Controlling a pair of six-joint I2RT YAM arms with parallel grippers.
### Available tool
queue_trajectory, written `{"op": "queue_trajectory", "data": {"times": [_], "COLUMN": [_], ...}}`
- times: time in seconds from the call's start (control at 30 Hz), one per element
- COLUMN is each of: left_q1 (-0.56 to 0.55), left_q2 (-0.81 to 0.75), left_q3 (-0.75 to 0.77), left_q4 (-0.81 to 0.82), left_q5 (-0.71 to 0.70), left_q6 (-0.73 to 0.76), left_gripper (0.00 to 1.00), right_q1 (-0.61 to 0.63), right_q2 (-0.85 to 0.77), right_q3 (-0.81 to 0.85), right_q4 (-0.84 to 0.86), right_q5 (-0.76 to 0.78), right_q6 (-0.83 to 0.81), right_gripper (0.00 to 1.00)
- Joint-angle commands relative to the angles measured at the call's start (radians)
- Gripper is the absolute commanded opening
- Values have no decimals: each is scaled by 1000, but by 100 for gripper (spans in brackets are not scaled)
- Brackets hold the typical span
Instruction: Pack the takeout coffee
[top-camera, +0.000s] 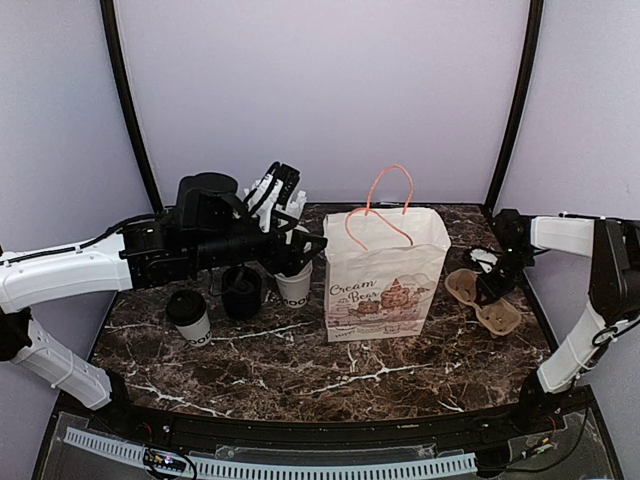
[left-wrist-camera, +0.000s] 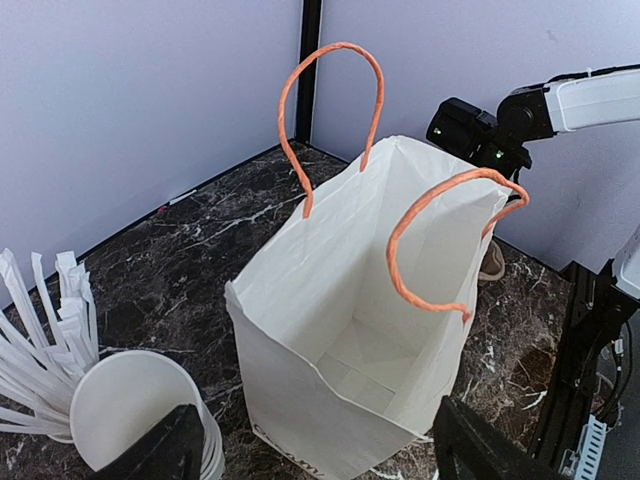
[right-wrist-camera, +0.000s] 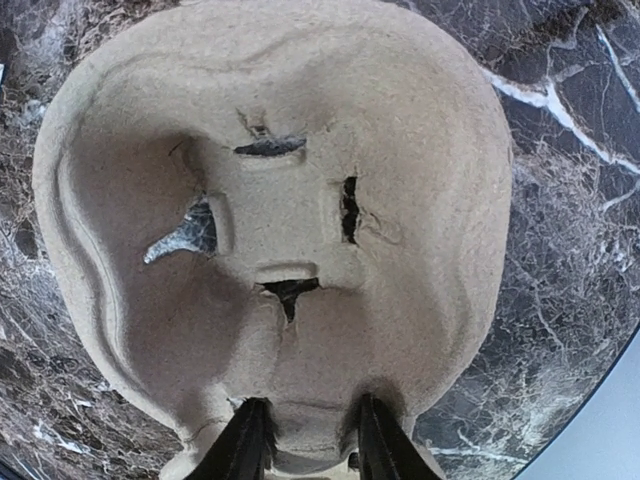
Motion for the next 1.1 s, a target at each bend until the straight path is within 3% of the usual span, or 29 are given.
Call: {"op": "queue_trajectory", "data": {"times": [0.0, 0.13, 0.53, 0.9, 1.07], "left_q1": [8, 10, 19, 69, 90], "left_q2": [-13, -13, -8, 6, 25], "left_q3": [-13, -15, -16, 24, 52], "left_q4": [10, 11, 11, -17, -24], "left_q5": [14, 19, 28, 78, 129], "left_q6": [-12, -14, -12, -79, -124], "left_gripper": [82, 82, 82, 82, 82], "right_q1": [-7, -8, -7, 68, 125], "right_q2": [14, 3, -145, -250, -257], "right_q3": [30, 38, 149, 579, 773], "right_q4": [-10, -25, -101, -147, -85], "right_q5": [-16, -42, -18, -201, -376], "right_q6": [9, 12, 12, -36, 8], "right_gripper": [28, 18, 15, 12, 11]}}
